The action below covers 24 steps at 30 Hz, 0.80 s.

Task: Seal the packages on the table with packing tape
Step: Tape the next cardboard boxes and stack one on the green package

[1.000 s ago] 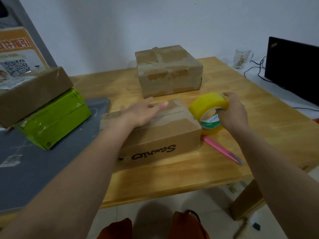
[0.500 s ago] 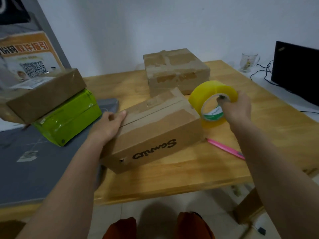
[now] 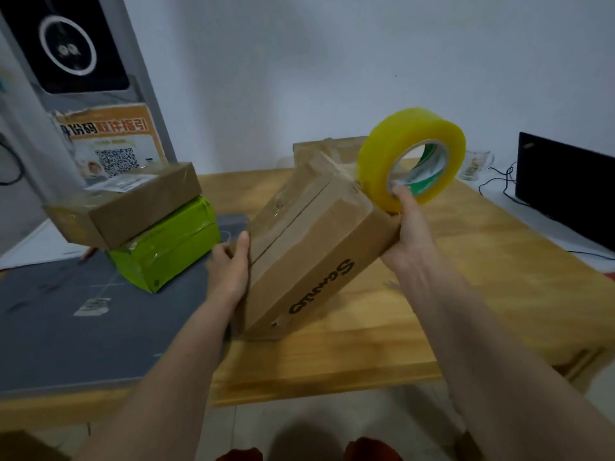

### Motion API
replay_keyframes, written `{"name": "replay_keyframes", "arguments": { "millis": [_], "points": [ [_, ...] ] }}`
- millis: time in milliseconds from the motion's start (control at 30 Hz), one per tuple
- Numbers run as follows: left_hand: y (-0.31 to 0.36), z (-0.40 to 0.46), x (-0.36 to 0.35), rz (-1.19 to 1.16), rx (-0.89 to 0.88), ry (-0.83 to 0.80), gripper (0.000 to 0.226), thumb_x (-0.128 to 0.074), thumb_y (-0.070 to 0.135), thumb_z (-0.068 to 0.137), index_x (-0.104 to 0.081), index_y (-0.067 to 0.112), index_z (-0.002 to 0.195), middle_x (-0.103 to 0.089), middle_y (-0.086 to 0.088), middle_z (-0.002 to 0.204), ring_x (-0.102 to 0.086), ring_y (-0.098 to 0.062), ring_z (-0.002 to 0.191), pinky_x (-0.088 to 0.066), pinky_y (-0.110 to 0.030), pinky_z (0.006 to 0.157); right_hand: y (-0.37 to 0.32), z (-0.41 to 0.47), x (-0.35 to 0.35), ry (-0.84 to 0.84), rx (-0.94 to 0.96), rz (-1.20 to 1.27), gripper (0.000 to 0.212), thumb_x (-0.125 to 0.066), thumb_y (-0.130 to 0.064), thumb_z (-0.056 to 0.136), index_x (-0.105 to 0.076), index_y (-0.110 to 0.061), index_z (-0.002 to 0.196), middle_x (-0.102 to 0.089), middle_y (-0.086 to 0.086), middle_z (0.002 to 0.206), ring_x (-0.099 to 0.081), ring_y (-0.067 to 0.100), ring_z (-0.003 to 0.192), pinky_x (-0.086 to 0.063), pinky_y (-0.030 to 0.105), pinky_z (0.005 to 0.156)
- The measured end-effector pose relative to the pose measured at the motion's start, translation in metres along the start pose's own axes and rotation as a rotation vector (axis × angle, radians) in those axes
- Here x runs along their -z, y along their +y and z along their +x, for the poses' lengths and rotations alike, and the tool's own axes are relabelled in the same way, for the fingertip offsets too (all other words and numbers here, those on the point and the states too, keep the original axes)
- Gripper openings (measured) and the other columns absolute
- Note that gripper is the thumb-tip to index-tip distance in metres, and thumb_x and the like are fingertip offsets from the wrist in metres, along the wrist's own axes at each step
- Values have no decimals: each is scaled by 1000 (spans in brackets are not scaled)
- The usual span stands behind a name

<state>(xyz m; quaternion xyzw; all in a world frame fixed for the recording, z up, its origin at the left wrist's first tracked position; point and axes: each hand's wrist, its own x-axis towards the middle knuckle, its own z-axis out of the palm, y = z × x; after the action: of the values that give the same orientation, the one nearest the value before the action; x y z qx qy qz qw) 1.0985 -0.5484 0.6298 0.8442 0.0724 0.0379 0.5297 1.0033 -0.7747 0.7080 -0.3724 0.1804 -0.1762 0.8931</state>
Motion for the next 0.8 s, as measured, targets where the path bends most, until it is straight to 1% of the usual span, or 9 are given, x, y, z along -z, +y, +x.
{"name": "replay_keyframes", "arguments": {
  "millis": [100,200,300,400,467,533,600,700,800],
  "points": [
    [15,-23,-14,36,-59,-59,68,-25,63,97,-43,16,142,-37,-10,151,-29,-29,141,-23,-45,113,-23,-5,-20,11,112,-138,31,-73,-31,81,-66,-23,110,-73,3,92,-69,21,77,-57,39,74],
    [53,-58,-15,-164,-281,-288,90,-23,83,82,-35,24,149,-38,-3,153,-32,-23,142,-23,-47,118,-39,-10,-41,92,258,-384,44,-71,-37,78,-62,-24,119,-70,2,109,-67,21,96,-55,39,83],
    [99,-72,6,-273,-545,-442,111,-48,89,61,-14,39,154,-24,8,159,-23,-15,146,-23,-45,118,-45,-18,-57,139,406,-617,57,-63,-43,75,-56,-25,129,-65,1,117,-60,26,108,-52,45,93],
    [138,-68,33,-43,-802,-418,128,-74,77,49,-16,30,153,-28,4,156,-24,-14,145,-27,-45,118,-44,-20,-68,117,480,-738,57,-58,-39,80,-52,-18,133,-62,6,119,-59,28,107,-53,42,85],
    [149,-62,46,100,-820,-428,123,-75,71,52,-20,26,152,-35,4,151,-30,-12,141,-30,-43,116,-43,-19,-72,68,507,-766,54,-58,-33,83,-51,-11,132,-63,9,117,-60,25,102,-47,35,71],
    [150,-57,53,165,-815,-487,104,-69,69,61,-29,27,147,-43,5,143,-39,-11,134,-35,-39,113,-40,-20,-74,44,553,-824,56,-57,-34,84,-49,-7,133,-62,11,117,-59,24,98,-43,34,67],
    [146,-56,57,325,-829,-445,93,-57,72,67,-31,29,145,-42,3,143,-35,-15,134,-34,-38,110,-40,-20,-76,23,578,-852,56,-55,-34,86,-48,-6,134,-62,12,115,-59,23,94,-44,33,65],
    [137,-52,69,452,-771,-419,105,-48,80,68,-20,24,153,-31,2,152,-25,-16,141,-28,-43,115,-48,-19,-76,58,521,-755,48,-53,-29,91,-46,-10,135,-59,11,116,-63,20,86,-54,30,54],
    [124,-49,83,425,-697,-437,111,-45,83,68,-11,25,156,-18,8,160,-16,-11,146,-20,-41,119,-56,-20,-70,56,437,-571,38,-52,-20,93,-48,-14,130,-56,13,118,-68,31,83,-57,36,49]
  ]
}}
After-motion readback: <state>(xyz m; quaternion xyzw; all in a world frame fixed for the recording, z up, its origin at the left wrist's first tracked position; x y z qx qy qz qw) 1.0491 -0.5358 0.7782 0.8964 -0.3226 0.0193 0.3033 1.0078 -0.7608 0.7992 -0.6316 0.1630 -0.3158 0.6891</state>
